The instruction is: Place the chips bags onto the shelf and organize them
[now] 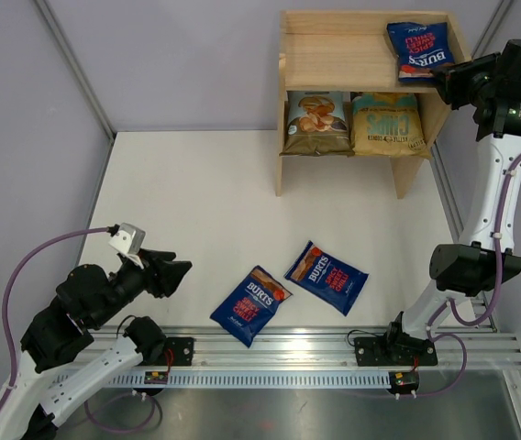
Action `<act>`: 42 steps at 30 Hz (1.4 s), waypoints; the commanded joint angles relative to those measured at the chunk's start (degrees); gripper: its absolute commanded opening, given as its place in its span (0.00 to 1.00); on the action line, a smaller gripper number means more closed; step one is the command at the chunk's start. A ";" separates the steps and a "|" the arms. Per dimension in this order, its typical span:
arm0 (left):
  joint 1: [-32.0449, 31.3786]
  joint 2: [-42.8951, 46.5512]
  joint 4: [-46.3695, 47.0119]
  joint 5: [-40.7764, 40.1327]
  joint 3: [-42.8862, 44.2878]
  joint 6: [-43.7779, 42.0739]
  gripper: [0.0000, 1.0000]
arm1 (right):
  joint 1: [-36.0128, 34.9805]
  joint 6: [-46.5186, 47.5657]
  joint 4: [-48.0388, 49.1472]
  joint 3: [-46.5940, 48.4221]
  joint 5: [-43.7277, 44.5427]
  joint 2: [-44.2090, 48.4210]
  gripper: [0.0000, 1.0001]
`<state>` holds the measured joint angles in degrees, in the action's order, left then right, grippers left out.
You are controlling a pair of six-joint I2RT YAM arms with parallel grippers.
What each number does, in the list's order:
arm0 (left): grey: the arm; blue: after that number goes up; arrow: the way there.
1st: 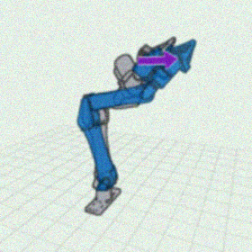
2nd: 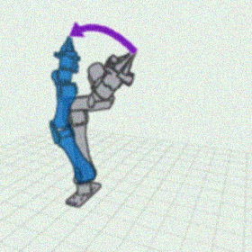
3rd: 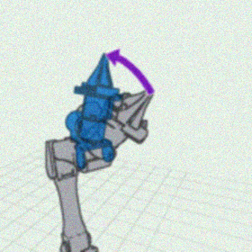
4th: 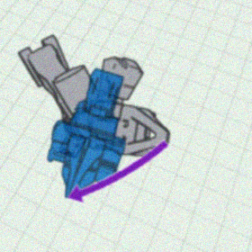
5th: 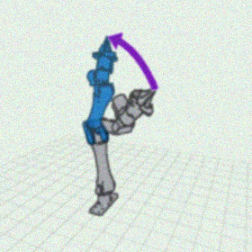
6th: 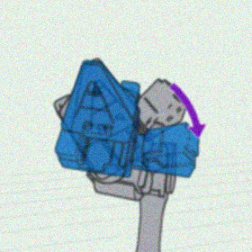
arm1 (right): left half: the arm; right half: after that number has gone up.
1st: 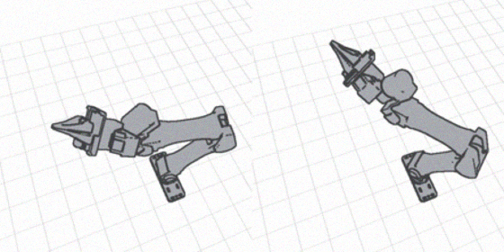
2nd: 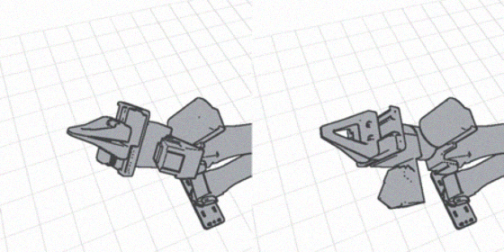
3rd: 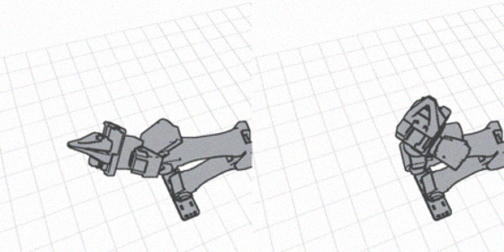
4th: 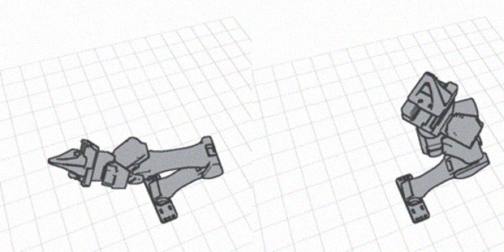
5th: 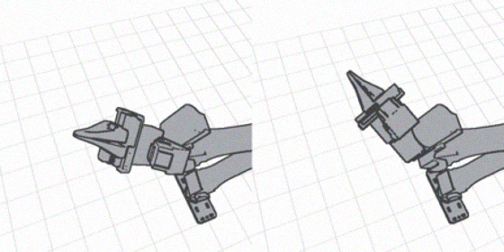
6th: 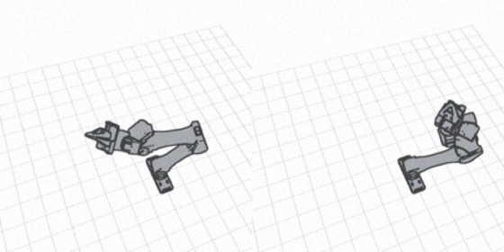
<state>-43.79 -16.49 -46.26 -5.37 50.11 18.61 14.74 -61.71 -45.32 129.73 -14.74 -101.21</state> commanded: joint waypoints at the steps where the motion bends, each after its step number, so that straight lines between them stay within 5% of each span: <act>1: 0.11 0.32 3.19 -0.61 -0.27 0.37 0.53 | 1.25 0.89 1.37 1.31 -1.07 0.05 0.32; 7: 0.11 0.32 3.11 -1.22 -0.36 0.55 0.56 | 1.43 1.50 2.25 -0.79 -2.75 2.41 0.63; 10: 0.11 -0.56 2.41 -2.89 -0.01 1.16 0.69 | 1.78 3.26 1.55 -1.94 -2.66 4.26 0.69; 14: 0.11 -4.24 0.74 -7.28 1.30 2.22 0.98 | 2.13 6.34 0.67 -5.97 -1.35 7.77 0.89; 16: 0.20 -8.09 -0.23 -8.08 2.10 2.57 0.99 | 2.74 7.65 0.67 -9.40 -0.55 10.22 0.98; 23: 0.20 -20.66 2.57 -3.09 1.84 6.26 0.99 | 4.59 12.83 2.25 -17.23 -1.34 17.44 0.99; 27: 0.37 -27.09 6.26 4.30 -1.05 6.79 0.99 | 4.59 18.98 7.24 -29.77 -4.93 29.44 0.99; 33: 0.37 -39.65 8.82 15.72 -2.91 6.79 0.99 | 4.51 12.44 28.32 -60.00 -24.78 51.15 0.99; 38: 0.37 -47.48 9.26 17.76 -3.09 6.17 0.99 | 1.09 4.59 47.92 -77.23 -44.47 57.52 1.00; 42: 0.37 -55.11 9.96 17.50 -2.38 5.91 0.97 | -5.76 12.02 43.25 -80.77 -50.02 61.73 0.99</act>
<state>-43.55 -67.83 -38.92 9.56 46.87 24.91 12.69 -52.93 -5.91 50.52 -53.91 -41.82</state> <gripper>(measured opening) 0.982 0.992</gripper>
